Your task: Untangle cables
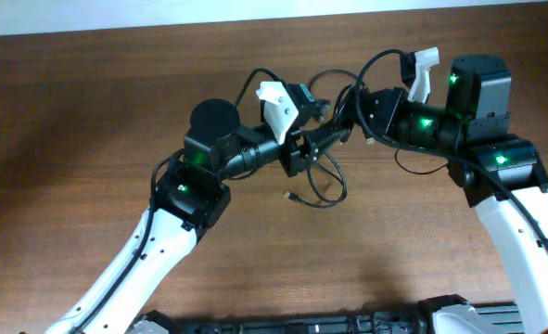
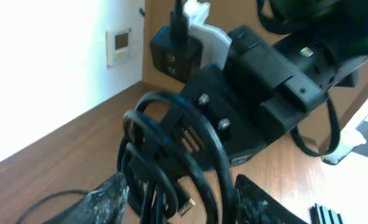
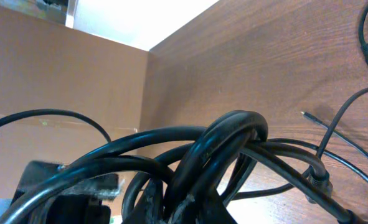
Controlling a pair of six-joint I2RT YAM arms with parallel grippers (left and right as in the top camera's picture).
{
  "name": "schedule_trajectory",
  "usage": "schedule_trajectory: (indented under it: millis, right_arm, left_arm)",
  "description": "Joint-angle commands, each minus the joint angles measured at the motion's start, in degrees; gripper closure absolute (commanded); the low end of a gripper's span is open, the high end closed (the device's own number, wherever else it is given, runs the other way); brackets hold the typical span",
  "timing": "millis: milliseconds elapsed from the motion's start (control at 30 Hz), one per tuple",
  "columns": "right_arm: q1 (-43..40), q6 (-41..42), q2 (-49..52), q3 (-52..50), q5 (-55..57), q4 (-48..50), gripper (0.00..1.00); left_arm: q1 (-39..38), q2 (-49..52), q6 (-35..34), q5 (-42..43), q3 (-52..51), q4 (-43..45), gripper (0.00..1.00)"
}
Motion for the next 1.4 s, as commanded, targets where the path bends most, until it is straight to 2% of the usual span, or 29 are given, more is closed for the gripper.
schedule_trajectory:
  millis: [0, 67, 100, 133, 200, 267, 300, 333, 367, 467, 700, 800, 833, 867, 967, 1067, 1133, 1300, 1367]
  right_arm:
    - [0.0, -4.7, 0.0, -0.3, -1.0, 0.6, 0.96]
    - [0.0, -7.2, 0.0, -0.3, -2.4, 0.8, 0.96]
    - [0.0, -8.9, 0.0, -0.3, -3.8, 1.2, 0.96]
    - [0.0, -10.0, 0.0, -0.3, -4.8, 1.5, 0.96]
    - [0.0, -12.4, 0.0, -0.3, -6.8, 1.7, 0.96]
    - [0.0, -13.6, 0.0, -0.3, -8.3, 1.7, 0.96]
    - [0.0, -14.3, -0.1, -0.3, -8.6, 1.7, 0.96]
    - [0.0, -15.1, -0.1, -0.3, -9.7, 1.7, 0.96]
    - [0.0, -15.1, -0.1, -0.3, -9.6, 1.6, 0.96]
    - [0.1, -16.6, -0.1, -0.3, -11.4, 1.6, 0.96]
    - [2.7, -18.1, -0.1, -0.3, -9.2, 1.6, 0.96]
    - [2.5, -18.1, -0.1, -0.3, -9.1, 1.4, 0.71]
    - [2.5, -18.1, -0.1, -0.3, -8.4, 0.6, 0.54]
    - [2.5, -18.1, -0.1, -0.3, -6.1, -0.9, 0.43]
    - [2.5, -18.1, -0.1, -0.3, 0.7, -4.9, 0.30]
    - [2.4, -18.1, -0.1, -0.2, 4.6, -5.0, 0.28]
    - [1.7, -18.1, -0.1, -0.2, 7.7, -5.0, 0.28]
    - [-4.3, -9.3, -0.1, -0.2, 7.2, -4.5, 0.28]
    - [-5.1, -9.0, -0.1, -0.2, 4.3, -3.9, 0.28]
  left_arm:
    - [-0.1, -1.2, -0.4, -5.5, 0.8, -2.9, 0.28]
    - [-0.1, -1.2, -0.4, -7.1, 0.8, -4.2, 0.19]
    - [-0.1, -1.1, -0.4, -7.1, 0.8, -4.3, 0.18]
    - [-0.1, -1.1, -0.4, -8.0, 0.8, -4.2, 0.11]
    - [-0.1, -1.1, -0.4, -10.3, 0.8, -4.2, 0.08]
    - [-0.1, -1.1, -0.4, -10.3, 0.8, -3.9, 0.10]
    - [-0.1, -1.0, -0.4, -10.3, 0.8, -3.6, 0.15]
    - [-0.1, -0.9, -0.4, -10.3, 0.8, -3.3, 0.31]
    - [-0.1, -0.9, -0.4, -10.5, 0.8, -3.2, 0.54]
    - [-0.1, -0.9, -0.4, -10.5, 0.8, -2.4, 0.99]
    - [-0.1, -0.8, -0.3, -10.9, 0.8, -0.3, 1.00]
    - [0.0, -0.8, -0.2, -19.0, 0.8, -3.1, 1.00]
    - [0.0, -0.8, -0.2, -23.6, 0.8, -4.6, 1.00]
    - [0.0, -0.8, -0.2, -26.1, 0.8, -5.3, 1.00]
    - [0.0, -0.8, -0.2, -26.9, 0.8, -5.0, 1.00]
    - [0.0, -0.8, 1.1, -24.1, 0.8, -5.3, 1.00]
    - [0.0, -0.8, 3.3, -18.0, 0.8, -5.3, 1.00]
    - [0.0, -0.8, 16.6, 0.1, 0.8, -5.8, 1.00]
    - [0.0, -0.8, 20.7, 2.3, 0.8, -6.2, 1.00]
